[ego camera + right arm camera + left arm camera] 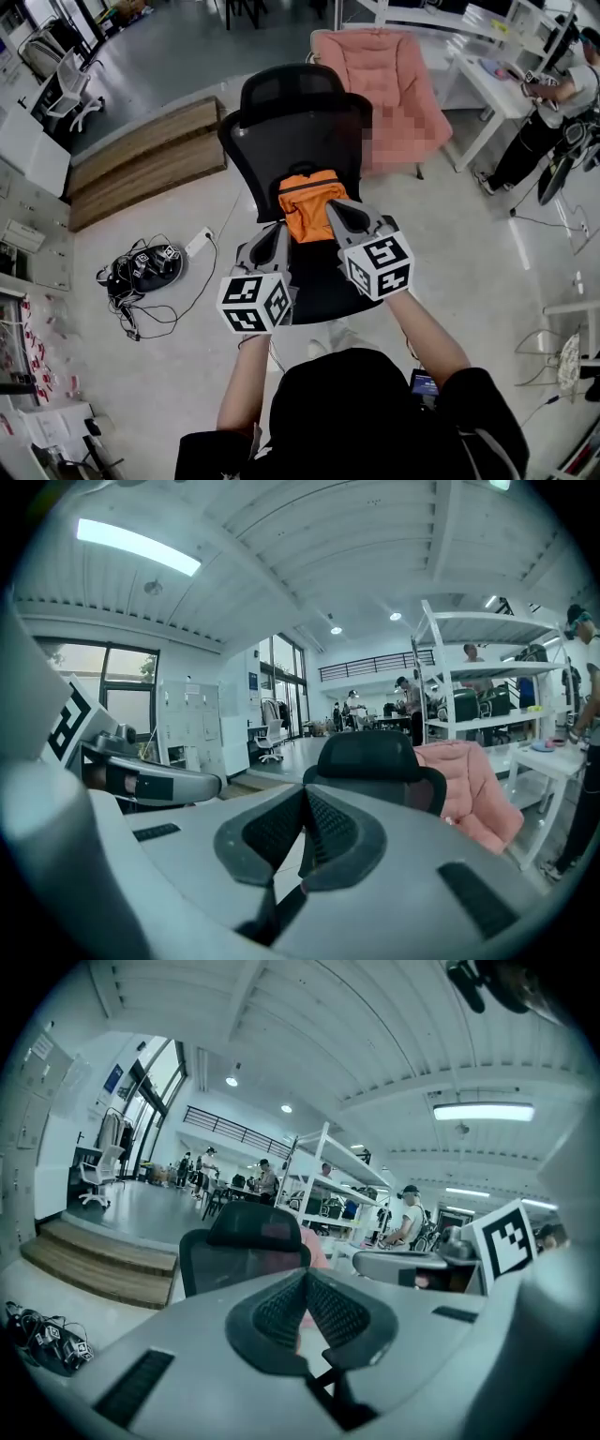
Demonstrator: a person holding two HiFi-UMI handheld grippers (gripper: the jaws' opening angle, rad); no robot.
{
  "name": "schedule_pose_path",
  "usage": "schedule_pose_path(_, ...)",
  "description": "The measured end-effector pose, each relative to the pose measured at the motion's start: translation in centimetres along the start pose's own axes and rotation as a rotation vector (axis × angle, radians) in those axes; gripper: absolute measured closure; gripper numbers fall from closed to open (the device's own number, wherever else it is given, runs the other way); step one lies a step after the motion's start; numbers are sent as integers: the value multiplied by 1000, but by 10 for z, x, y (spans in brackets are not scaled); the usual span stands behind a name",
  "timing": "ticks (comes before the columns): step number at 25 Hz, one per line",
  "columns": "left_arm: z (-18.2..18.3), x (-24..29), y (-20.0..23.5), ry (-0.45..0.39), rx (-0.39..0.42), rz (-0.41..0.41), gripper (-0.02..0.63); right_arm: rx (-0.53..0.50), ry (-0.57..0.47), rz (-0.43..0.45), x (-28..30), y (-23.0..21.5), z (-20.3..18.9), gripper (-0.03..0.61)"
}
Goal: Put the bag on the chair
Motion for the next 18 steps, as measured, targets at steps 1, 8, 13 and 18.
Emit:
schedule_pose_path(1,4,-8,-3,-13,2,-10,604,-1,-11,-1,-5,5,4,577)
schedule_pose_path(8,18,-49,-16,-74,30,-58,604,-34,-74,-23,-33,37,22,577)
schedule_pose_path(13,19,-75,-22,-90,51,-78,604,-32,-97,-40,-49,56,27,577)
schedule_pose_path(18,25,-91,-22,-117,60,-79,604,-24,-110,-44,-58,68,27,577)
Point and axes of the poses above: the fingertips, and each gripper's own axes: x forward along the fingers, y to its left, z out of its top, the point moved 4 cm from there along -x, backward along the fingers, and after that the axes turned 6 degrees about z, right-handed, at the moved point
